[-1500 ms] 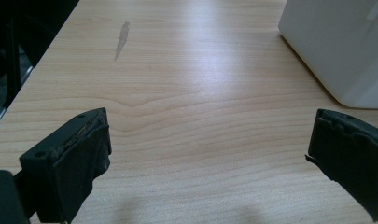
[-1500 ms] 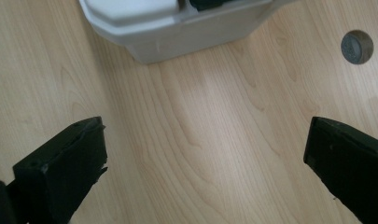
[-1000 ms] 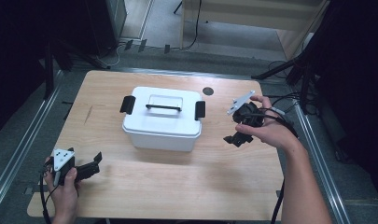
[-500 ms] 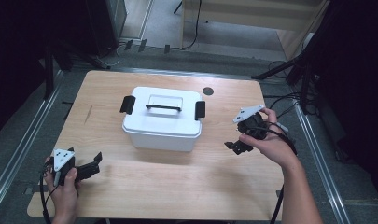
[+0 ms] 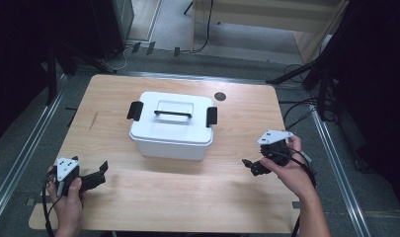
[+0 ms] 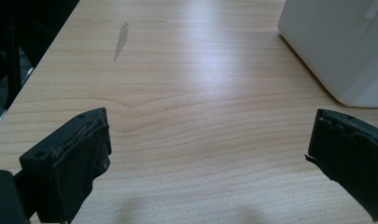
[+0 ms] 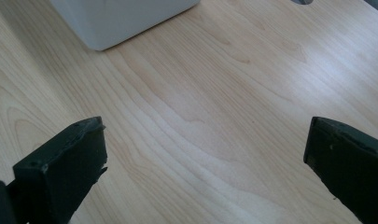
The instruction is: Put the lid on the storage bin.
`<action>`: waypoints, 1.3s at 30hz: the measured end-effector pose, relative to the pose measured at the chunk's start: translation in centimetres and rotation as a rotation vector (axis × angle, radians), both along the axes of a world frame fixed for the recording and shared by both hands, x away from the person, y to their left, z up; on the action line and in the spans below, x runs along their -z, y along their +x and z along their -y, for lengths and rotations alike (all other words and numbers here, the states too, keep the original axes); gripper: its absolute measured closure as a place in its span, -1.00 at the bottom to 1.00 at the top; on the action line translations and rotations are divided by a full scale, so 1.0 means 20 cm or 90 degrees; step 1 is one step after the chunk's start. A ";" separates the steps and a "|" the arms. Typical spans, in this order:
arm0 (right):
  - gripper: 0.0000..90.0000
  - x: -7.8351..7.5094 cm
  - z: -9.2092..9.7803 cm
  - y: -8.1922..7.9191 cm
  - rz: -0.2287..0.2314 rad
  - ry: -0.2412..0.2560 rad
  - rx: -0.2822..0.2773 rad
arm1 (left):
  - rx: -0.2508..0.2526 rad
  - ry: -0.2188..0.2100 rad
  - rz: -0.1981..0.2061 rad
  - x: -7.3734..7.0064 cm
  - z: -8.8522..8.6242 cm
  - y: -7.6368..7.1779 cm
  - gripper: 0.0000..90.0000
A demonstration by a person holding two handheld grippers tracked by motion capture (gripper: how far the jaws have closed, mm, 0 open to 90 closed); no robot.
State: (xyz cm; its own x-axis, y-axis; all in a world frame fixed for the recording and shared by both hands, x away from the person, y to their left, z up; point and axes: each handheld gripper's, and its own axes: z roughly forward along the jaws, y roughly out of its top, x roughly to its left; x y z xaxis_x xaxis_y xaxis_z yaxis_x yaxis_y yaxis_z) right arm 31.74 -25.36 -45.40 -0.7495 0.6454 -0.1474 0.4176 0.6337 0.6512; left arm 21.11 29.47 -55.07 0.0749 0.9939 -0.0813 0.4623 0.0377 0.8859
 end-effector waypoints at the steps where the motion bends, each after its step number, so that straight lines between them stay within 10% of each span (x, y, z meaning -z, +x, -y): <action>1: -1.00 0.01 0.01 -0.01 0.001 0.009 0.007 | 0.000 0.001 0.000 0.00 0.00 0.00 -1.00; 39: -1.00 0.40 0.46 -0.50 0.033 0.171 0.178 | 0.001 0.013 0.000 0.00 0.01 0.00 -1.00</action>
